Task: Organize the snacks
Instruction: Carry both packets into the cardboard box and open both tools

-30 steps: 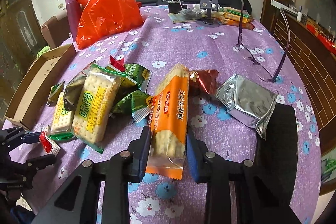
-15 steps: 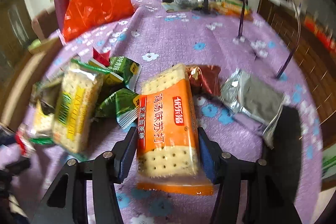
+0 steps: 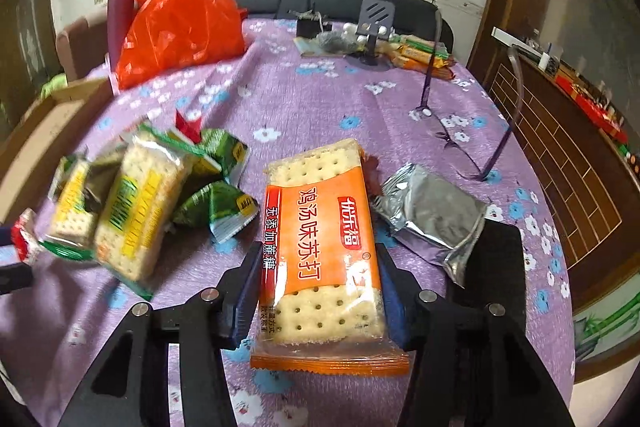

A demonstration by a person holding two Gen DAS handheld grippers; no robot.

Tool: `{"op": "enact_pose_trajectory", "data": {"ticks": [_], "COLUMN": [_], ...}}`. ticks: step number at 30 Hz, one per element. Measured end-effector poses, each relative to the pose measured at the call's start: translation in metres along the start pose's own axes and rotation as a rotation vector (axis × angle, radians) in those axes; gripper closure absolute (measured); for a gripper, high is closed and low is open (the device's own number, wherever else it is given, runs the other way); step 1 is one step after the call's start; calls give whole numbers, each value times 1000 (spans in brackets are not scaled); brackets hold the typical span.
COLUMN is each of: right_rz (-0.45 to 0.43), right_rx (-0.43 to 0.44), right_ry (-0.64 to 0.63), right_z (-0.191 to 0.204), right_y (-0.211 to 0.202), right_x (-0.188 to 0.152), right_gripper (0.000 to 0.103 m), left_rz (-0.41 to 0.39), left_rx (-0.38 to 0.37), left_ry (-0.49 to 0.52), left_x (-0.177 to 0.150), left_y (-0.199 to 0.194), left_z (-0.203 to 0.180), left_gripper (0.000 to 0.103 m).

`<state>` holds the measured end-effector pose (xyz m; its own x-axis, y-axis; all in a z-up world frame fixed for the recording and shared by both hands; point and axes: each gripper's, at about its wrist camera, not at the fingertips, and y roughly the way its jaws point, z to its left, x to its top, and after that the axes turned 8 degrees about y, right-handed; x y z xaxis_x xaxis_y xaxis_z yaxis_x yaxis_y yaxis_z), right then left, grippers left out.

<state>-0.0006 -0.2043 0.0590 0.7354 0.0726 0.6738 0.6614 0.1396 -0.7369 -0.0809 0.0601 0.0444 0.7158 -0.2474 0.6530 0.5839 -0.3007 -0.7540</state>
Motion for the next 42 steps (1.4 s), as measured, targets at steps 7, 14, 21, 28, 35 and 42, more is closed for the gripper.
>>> {"op": "enact_pose_trajectory", "data": {"ticks": [7,14,21,28,35,42], "right_rz": [-44,-34,41,129,224,317], "right_rx": [135,323,500,617,656,658], "right_ry": [24,-17,-61,-90,-55,13], "right_z": [19,73,144,230,295,327], "right_y": [-25,-38,-26,6,59,114], "right_x": [13,30,54,87,114,127], "right_gripper": [46,46,46,46,45,45], "left_rz": [-48,-100,-126,-76,32,113], "left_rx": [21,82,188,283,352,356], "left_ry": [-32,-97,-163,-185,-205,-241], "left_x": [5,8,10,25,37,33], "left_y": [-19,-44,-71,-73,-43,-13], "left_z": [17,51,109,172,228,255], "left_gripper": [49,49,49,49,48,48]}}
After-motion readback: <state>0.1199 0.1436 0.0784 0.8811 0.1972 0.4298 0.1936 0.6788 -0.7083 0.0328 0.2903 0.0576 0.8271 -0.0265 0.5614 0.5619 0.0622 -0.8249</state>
